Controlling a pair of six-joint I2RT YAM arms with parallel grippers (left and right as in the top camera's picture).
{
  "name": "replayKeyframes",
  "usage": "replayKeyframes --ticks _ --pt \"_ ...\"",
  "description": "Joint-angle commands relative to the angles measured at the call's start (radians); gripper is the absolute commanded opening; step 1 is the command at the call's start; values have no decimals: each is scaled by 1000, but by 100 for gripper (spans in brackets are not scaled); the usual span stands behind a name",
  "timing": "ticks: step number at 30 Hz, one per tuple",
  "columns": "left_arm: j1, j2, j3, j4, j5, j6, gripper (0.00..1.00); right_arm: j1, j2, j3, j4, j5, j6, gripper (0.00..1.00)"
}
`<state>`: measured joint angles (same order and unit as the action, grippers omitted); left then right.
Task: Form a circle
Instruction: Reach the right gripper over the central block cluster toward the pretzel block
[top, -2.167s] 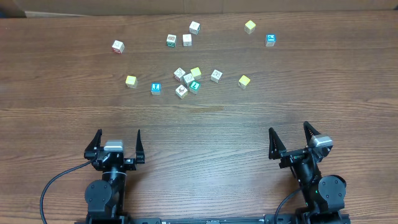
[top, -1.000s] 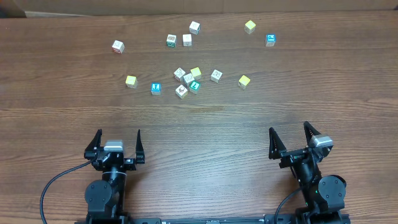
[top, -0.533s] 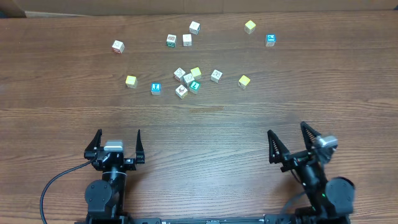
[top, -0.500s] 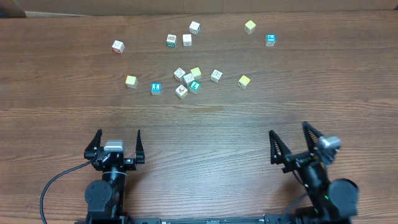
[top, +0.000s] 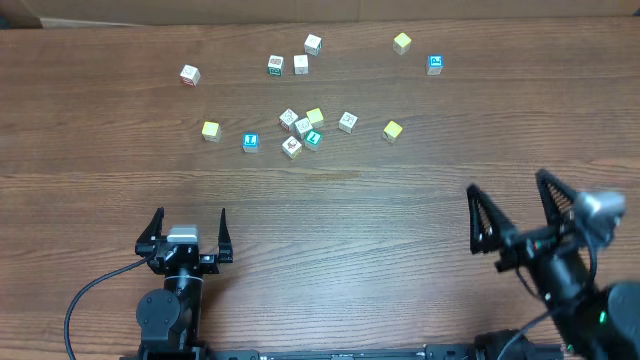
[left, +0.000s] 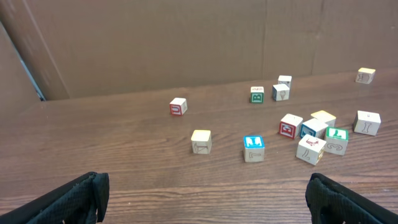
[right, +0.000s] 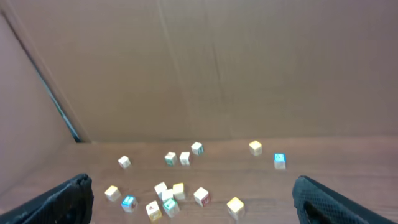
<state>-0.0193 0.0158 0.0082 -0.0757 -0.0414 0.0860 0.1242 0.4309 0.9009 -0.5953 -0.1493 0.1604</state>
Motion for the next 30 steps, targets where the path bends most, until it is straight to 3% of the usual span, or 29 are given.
replayKeyframes --ticks 1,7,16,19,30 --pt "4 -11 -3 3 -11 26 100 0 172 161 -70 10 -51 100" --pt "4 -11 -3 3 -10 26 100 0 518 488 -263 -49 -58 100" --pt "4 -11 -3 3 -10 26 100 0 1195 1217 -642 -251 -57 100" --pt "4 -11 -3 3 -10 26 100 0 1323 1293 -640 -319 -57 100" --pt "4 -11 -3 3 -10 26 100 48 1606 1291 -550 -407 -53 100"
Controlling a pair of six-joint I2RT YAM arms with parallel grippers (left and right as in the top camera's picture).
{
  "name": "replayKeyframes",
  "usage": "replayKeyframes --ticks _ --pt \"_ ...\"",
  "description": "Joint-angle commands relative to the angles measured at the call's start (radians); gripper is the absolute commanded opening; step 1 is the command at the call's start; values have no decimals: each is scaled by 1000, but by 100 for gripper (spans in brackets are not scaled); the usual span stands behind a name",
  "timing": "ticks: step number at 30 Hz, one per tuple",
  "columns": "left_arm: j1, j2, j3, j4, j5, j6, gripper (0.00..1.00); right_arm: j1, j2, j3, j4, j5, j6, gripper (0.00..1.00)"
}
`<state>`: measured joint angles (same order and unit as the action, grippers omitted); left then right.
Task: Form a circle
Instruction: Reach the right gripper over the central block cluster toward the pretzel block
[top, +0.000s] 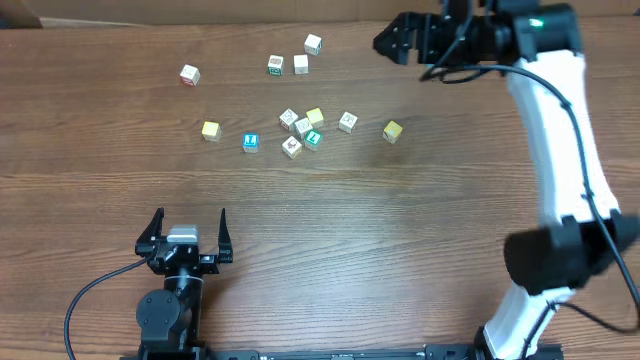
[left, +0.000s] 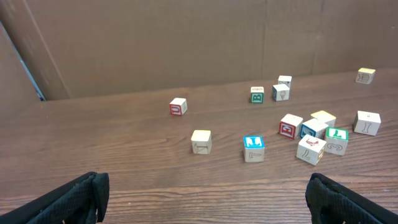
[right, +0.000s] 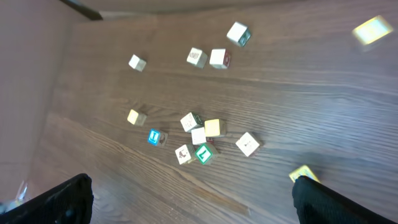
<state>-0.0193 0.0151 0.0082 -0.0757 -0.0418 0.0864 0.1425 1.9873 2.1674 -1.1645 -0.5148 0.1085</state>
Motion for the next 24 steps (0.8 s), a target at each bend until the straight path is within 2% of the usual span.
replayKeyframes --ticks 1,3,5,6,8,11,15,19,24 --pt "4 -10 -3 3 -10 26 100 40 75 24 27 -48 3 100" --pt "4 -10 -3 3 -10 26 100 63 121 24 47 -63 32 100" --pt "4 -10 -3 3 -10 26 100 92 166 23 71 -64 65 88" --pt "4 -10 -3 3 -10 26 100 111 187 19 87 -64 75 75" --pt "4 -10 -3 3 -10 26 100 151 227 11 121 -63 74 57" --pt "4 -10 -3 3 -10 26 100 228 294 10 156 9 75 41" --pt "4 -10 -3 3 -10 26 100 317 352 10 161 246 122 41" --pt "4 -10 -3 3 -10 26 100 394 397 10 187 392 131 48" --pt "4 -10 -3 3 -10 26 100 462 419 -8 230 553 131 49"
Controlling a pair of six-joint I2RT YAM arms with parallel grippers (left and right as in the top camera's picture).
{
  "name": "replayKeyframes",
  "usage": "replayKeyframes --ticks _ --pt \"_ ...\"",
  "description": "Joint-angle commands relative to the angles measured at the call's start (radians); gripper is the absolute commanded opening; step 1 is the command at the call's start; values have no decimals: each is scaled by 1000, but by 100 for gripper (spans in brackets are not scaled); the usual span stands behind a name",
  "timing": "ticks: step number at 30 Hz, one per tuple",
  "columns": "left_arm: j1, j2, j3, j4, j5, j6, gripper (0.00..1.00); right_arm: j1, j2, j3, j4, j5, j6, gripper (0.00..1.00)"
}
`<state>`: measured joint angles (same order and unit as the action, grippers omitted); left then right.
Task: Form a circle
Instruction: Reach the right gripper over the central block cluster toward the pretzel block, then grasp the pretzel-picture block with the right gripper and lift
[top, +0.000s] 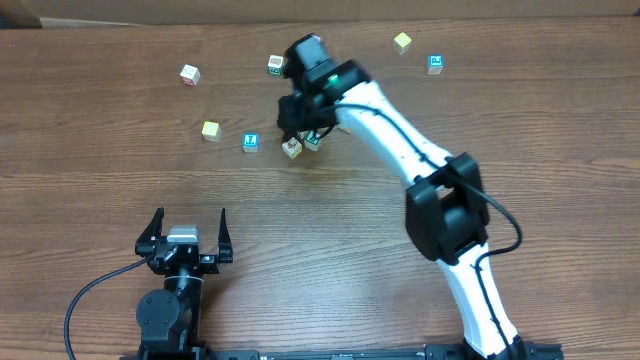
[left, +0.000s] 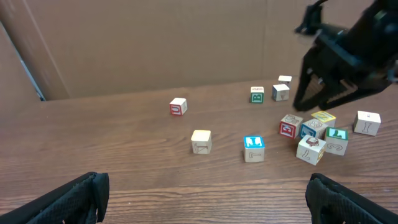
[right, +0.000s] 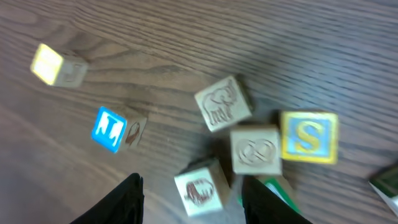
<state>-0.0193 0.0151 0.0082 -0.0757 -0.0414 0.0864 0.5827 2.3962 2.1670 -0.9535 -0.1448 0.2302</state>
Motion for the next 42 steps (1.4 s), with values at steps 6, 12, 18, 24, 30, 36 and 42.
replayKeyframes --ticks 6,12,18,24,30,36,42 --pt "4 -10 -3 3 -10 26 100 47 38 -8 28 272 9 54" --pt "4 -10 -3 3 -10 26 100 35 79 -11 17 272 9 56" --pt "4 -10 -3 3 -10 26 100 22 92 -20 17 271 10 56" --pt "4 -10 -3 3 -10 26 100 22 92 -20 17 272 10 54" --pt "4 -10 -3 3 -10 26 100 22 92 -20 18 266 10 41" --pt "4 -10 -3 3 -10 26 100 22 92 -20 34 211 9 33" --pt "4 -10 -3 3 -10 26 100 22 80 12 35 211 10 22"
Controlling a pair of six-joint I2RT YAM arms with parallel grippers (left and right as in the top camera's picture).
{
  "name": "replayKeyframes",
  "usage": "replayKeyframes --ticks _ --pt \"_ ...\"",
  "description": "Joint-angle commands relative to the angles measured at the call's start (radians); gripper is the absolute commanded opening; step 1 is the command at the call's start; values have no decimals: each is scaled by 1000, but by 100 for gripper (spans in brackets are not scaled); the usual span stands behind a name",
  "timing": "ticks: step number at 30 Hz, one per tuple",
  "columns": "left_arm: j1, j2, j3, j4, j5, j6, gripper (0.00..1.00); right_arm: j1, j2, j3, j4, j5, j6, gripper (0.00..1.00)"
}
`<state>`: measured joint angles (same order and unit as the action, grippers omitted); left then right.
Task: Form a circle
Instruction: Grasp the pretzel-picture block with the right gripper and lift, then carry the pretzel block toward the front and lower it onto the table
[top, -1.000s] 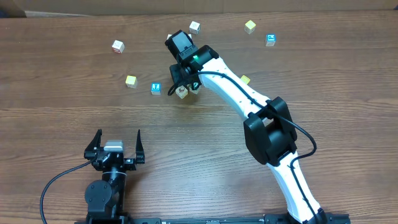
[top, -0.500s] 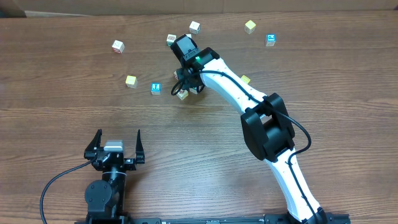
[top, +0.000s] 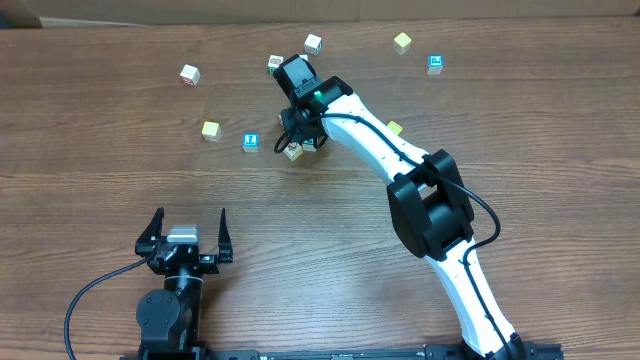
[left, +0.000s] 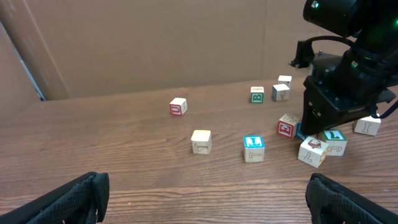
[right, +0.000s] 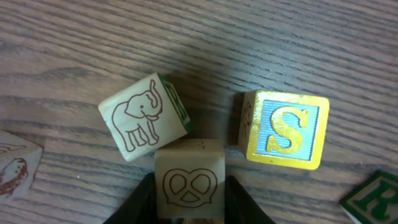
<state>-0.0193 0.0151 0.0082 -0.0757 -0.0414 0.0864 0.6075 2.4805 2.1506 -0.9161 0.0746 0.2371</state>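
Note:
Small picture blocks lie scattered over the far half of the wooden table (top: 120, 190). My right gripper (right: 189, 194) is down in the middle cluster (top: 298, 128), shut on a pretzel block (right: 189, 177) with a finger against each side. An elephant block (right: 144, 118) touches the pretzel block's far left corner. A yellow S block (right: 285, 129) lies just to the right of it. My left gripper (left: 208, 205) stands open near the front edge, far from every block, with nothing between its fingers (left: 81, 199).
Outlying blocks: a white one (top: 190, 74), a yellow one (top: 210, 130) and a blue one (top: 250, 141) to the left, a yellow one (top: 402, 42) and a blue one (top: 435, 64) at the back right. A cardboard wall (left: 186, 43) stands behind the table.
My right gripper has come lower onto the cluster, and its fingers have gone from wide apart to closed on the sides of the pretzel block. The left arm has not moved.
Both grippers first stood open near the table's front edge. The right arm then reached out over the back right of the table, then hung open above the middle cluster. Now it is down in the cluster, shut on the pretzel block.

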Motion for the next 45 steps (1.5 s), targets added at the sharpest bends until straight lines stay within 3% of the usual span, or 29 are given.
replayKeyframes --ticks 1,8,19,27,34,45 --pt "4 -10 -3 3 -10 26 100 -3 -12 37 -8 -9 3 21" --pt "4 -10 -3 3 -11 26 100 -8 -116 78 -37 -8 2 21" --pt "4 -10 -3 3 -10 26 100 -135 -381 78 -429 -82 55 19" --pt "4 -10 -3 3 -10 26 100 -234 -416 53 -686 -96 55 19" --pt "4 -10 -3 3 -10 26 100 -233 -416 -143 -668 -104 55 19" --pt "4 -10 -3 3 -10 26 100 -232 -416 -515 -426 -243 55 21"
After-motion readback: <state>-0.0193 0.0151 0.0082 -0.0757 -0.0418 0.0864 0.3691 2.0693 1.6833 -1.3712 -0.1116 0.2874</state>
